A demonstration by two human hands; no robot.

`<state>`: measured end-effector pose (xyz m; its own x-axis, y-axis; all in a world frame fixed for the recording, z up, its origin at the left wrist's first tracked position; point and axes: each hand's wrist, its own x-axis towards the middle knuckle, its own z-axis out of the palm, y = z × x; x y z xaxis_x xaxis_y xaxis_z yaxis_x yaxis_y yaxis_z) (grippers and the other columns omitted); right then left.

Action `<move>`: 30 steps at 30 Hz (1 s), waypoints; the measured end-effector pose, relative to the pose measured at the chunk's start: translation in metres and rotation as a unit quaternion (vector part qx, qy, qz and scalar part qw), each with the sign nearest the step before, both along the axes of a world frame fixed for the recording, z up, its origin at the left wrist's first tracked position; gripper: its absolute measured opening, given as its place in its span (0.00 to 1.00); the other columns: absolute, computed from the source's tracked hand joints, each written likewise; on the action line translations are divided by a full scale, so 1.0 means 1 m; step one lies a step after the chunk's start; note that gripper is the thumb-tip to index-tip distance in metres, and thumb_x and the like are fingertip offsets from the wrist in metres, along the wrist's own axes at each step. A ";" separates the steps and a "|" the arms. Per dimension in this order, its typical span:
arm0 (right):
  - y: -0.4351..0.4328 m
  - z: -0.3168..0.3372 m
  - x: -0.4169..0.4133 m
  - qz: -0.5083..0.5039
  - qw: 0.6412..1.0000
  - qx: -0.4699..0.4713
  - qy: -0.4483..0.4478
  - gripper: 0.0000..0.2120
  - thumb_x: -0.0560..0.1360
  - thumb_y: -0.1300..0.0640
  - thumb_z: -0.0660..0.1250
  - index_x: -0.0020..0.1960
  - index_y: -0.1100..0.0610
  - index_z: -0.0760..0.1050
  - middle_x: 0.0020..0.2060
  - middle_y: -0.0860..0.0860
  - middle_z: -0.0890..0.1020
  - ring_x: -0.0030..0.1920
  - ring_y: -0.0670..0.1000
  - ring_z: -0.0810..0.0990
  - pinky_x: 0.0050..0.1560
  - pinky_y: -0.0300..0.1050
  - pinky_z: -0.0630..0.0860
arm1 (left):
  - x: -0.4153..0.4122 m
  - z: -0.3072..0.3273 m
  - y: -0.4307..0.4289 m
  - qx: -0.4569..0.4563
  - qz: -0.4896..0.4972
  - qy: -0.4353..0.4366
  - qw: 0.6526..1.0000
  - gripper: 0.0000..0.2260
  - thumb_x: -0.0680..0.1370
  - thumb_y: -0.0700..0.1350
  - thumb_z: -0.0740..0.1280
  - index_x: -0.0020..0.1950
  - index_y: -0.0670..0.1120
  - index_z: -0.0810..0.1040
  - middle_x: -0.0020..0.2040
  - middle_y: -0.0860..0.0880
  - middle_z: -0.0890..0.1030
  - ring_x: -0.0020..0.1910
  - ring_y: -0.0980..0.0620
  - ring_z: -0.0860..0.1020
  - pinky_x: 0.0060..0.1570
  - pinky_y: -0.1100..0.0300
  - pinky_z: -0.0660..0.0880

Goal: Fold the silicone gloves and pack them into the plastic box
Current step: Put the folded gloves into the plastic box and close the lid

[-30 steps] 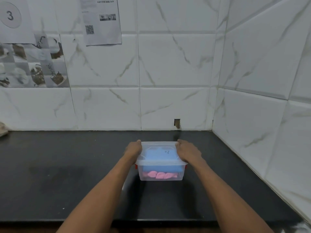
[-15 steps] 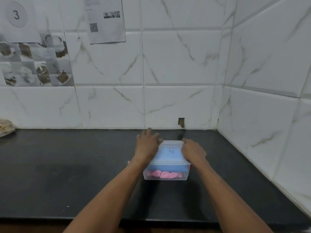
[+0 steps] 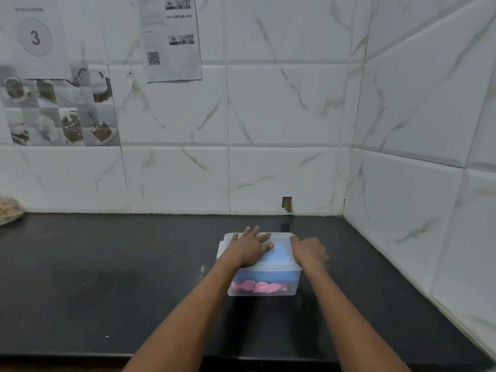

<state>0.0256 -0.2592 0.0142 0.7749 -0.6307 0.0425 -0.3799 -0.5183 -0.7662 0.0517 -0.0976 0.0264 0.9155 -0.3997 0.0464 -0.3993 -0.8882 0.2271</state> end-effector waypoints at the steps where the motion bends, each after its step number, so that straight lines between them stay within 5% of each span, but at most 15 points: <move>1: 0.002 0.001 0.000 -0.009 0.999 -0.046 -0.006 0.19 0.77 0.41 0.61 0.46 0.58 0.77 0.34 0.51 0.74 0.33 0.49 0.72 0.32 0.41 0.67 | 0.000 0.000 0.000 -0.001 0.000 -0.003 1.000 0.24 0.83 0.57 0.49 0.79 0.55 0.54 0.81 0.47 0.49 0.80 0.46 0.46 0.76 0.42 0.44; 5: 0.007 0.007 0.001 0.012 0.985 -0.170 0.013 0.15 0.78 0.44 0.61 0.43 0.55 0.73 0.36 0.51 0.77 0.33 0.48 0.74 0.30 0.42 0.68 | 0.000 -0.001 0.000 -0.003 0.006 -0.007 1.000 0.27 0.83 0.58 0.50 0.80 0.51 0.51 0.81 0.48 0.49 0.80 0.47 0.46 0.76 0.43 0.44; 15: 0.004 0.007 0.009 0.077 0.974 -0.214 0.016 0.11 0.81 0.53 0.60 0.54 0.59 0.76 0.46 0.55 0.80 0.43 0.52 0.78 0.37 0.44 0.73 | 0.001 0.000 0.000 -0.011 0.009 -0.004 1.000 0.29 0.83 0.59 0.50 0.80 0.47 0.50 0.81 0.48 0.49 0.80 0.48 0.46 0.76 0.44 0.44; 19: 0.009 0.008 0.010 0.092 0.959 -0.266 0.021 0.07 0.78 0.59 0.63 0.54 0.58 0.76 0.43 0.54 0.77 0.42 0.51 0.77 0.38 0.43 0.75 | 0.001 0.001 -0.001 -0.007 0.007 -0.001 1.000 0.29 0.83 0.58 0.50 0.80 0.47 0.50 0.81 0.49 0.48 0.80 0.48 0.45 0.76 0.44 0.43; 23: 0.009 0.007 0.013 0.103 0.960 -0.258 0.032 0.09 0.78 0.59 0.63 0.57 0.59 0.76 0.45 0.54 0.78 0.41 0.51 0.77 0.41 0.43 0.76 | -0.010 0.006 0.002 -0.036 0.029 -0.040 0.998 0.26 0.82 0.56 0.55 0.78 0.45 0.60 0.80 0.45 0.57 0.79 0.46 0.52 0.76 0.44 0.48; 26: 0.008 0.008 0.016 0.115 0.967 -0.226 0.029 0.17 0.79 0.61 0.62 0.67 0.64 0.69 0.53 0.58 0.80 0.47 0.54 0.80 0.46 0.45 0.76 | -0.022 0.003 0.010 -0.113 0.256 -0.212 0.936 0.16 0.79 0.47 0.61 0.66 0.44 0.74 0.70 0.44 0.70 0.73 0.42 0.63 0.73 0.43 0.56; 28: 0.008 0.008 0.015 0.130 0.961 -0.241 0.038 0.15 0.79 0.61 0.62 0.64 0.63 0.72 0.50 0.57 0.80 0.42 0.51 0.78 0.43 0.43 0.74 | -0.030 -0.002 0.021 -0.263 0.394 -0.130 0.871 0.16 0.77 0.45 0.63 0.63 0.42 0.76 0.67 0.42 0.73 0.69 0.40 0.68 0.69 0.43 0.63; 30: 0.007 0.009 0.014 0.141 0.952 -0.267 0.050 0.10 0.79 0.61 0.63 0.58 0.61 0.76 0.48 0.55 0.80 0.39 0.49 0.75 0.41 0.41 0.73 | -0.028 -0.011 0.029 -0.465 0.406 0.037 0.786 0.20 0.77 0.49 0.64 0.64 0.38 0.75 0.63 0.38 0.76 0.62 0.37 0.75 0.64 0.46 0.72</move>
